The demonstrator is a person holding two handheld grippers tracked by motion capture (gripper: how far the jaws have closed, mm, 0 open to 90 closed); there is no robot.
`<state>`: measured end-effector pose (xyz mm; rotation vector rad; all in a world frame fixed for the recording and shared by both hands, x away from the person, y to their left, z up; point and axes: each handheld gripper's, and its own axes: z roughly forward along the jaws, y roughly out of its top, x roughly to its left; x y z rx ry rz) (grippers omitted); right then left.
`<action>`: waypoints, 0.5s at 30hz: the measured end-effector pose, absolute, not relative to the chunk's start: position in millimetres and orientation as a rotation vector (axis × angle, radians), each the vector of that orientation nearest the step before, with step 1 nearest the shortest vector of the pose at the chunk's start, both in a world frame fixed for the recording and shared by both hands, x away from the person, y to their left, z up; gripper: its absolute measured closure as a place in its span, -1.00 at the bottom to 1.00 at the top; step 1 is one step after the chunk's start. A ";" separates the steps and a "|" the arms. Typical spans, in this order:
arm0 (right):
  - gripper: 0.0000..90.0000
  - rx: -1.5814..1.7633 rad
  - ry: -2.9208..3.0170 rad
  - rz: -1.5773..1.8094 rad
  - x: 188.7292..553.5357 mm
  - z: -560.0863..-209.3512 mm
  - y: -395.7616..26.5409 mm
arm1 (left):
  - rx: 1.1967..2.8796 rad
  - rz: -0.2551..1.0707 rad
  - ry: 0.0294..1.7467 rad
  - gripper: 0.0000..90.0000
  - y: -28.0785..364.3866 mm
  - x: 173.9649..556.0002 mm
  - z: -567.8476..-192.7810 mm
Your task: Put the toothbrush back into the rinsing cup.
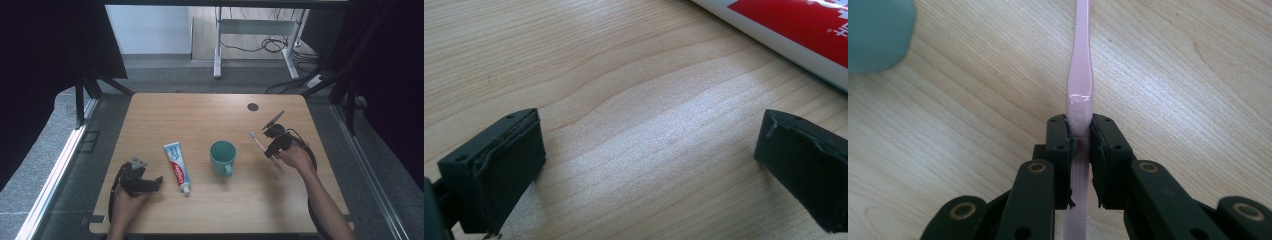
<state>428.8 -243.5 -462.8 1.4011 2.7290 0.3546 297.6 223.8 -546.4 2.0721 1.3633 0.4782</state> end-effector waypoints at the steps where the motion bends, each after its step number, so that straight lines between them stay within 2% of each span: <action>1: 0.75 1.398 2.730 0.364 427.9 -461.9 -244.1 | 2.072 0.478 1.364 -1.00 223.8 297.6 -546.4; 15: 0.75 1.366 2.709 0.539 415.7 -447.1 -255.1 | 2.072 0.478 1.363 -1.00 223.8 297.6 -546.4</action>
